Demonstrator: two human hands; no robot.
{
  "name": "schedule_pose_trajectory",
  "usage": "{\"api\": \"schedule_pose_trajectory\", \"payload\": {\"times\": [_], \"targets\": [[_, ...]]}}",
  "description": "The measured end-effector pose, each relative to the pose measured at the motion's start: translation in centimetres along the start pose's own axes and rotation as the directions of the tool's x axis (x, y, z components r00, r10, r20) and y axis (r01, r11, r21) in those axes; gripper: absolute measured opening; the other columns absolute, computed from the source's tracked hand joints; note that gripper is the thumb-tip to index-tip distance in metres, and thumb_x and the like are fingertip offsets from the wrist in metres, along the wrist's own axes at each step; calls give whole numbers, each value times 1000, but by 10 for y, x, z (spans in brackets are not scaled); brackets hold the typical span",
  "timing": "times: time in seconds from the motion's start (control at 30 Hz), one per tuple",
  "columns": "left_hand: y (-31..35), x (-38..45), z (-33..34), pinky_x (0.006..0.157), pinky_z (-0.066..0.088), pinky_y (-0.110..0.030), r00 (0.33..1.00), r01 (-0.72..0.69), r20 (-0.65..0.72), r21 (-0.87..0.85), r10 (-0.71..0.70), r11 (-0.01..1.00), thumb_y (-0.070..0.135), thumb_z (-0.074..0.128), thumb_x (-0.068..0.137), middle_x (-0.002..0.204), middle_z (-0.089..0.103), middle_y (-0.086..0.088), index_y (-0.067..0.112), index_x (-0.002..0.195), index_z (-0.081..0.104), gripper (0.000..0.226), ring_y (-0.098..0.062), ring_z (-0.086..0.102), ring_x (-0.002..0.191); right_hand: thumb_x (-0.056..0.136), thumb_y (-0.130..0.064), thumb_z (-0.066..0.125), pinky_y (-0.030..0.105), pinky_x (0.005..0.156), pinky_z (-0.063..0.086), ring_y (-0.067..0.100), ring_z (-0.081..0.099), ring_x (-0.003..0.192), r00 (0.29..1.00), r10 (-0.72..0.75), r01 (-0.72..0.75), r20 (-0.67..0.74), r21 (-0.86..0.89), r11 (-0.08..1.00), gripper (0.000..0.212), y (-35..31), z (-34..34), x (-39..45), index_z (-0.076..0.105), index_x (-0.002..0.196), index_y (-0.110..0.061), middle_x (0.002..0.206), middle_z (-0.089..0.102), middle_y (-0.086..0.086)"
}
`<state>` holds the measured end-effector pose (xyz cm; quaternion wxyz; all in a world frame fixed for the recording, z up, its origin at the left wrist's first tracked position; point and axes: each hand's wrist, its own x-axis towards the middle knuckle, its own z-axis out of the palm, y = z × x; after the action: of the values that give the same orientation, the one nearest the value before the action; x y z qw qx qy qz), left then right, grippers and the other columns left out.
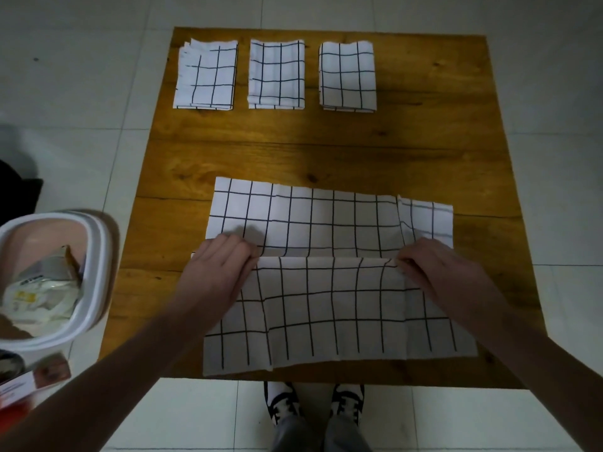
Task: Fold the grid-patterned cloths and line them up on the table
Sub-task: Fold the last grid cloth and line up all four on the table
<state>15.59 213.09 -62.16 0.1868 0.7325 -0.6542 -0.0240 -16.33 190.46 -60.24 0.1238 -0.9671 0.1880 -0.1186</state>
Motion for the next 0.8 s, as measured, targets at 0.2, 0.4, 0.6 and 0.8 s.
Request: {"api": "schedule_pose_trajectory", "payload": {"times": [0.2, 0.4, 0.6, 0.8], "targets": [[-9, 6, -6, 73, 53, -37, 994, -100, 39, 3, 100, 995, 34, 27, 112, 100, 65, -12, 12, 119, 52, 34, -15, 47, 93, 102, -32, 53, 16, 63, 42, 10, 67, 73, 992, -124, 124, -22, -20, 992, 28, 12, -14, -2, 71, 106, -12, 93, 72, 2], [-20, 2, -6, 72, 47, -33, 986, -136, 114, 110, 123, 985, 20, 48, 97, 106, 61, -11, 11, 115, 60, 23, -16, 45, 96, 104, -28, 49, 21, 56, 53, 13, 66, 70, 980, -200, 200, 12, -16, 980, 20, 26, -16, -13, 63, 108, -14, 91, 69, 4], [-24, 5, -12, 79, 40, -32, 991, -61, 122, 92, 50, 994, 28, 40, 103, 104, 60, -7, 13, 110, 62, 28, -16, 47, 96, 100, -24, 47, 13, 61, 43, 11, 62, 78, 988, -138, 140, 66, -23, 990, 20, 29, -18, -11, 57, 117, -17, 96, 66, 5], [-32, 25, -39, 73, 55, -35, 979, 133, 148, 52, -139, 990, 26, 51, 103, 111, 59, -1, 18, 116, 63, 20, -20, 57, 90, 101, -18, 57, 30, 58, 56, 18, 65, 88, 999, 6, -2, 53, -85, 996, 25, 44, -43, 12, 66, 123, -13, 106, 64, 6]]}}
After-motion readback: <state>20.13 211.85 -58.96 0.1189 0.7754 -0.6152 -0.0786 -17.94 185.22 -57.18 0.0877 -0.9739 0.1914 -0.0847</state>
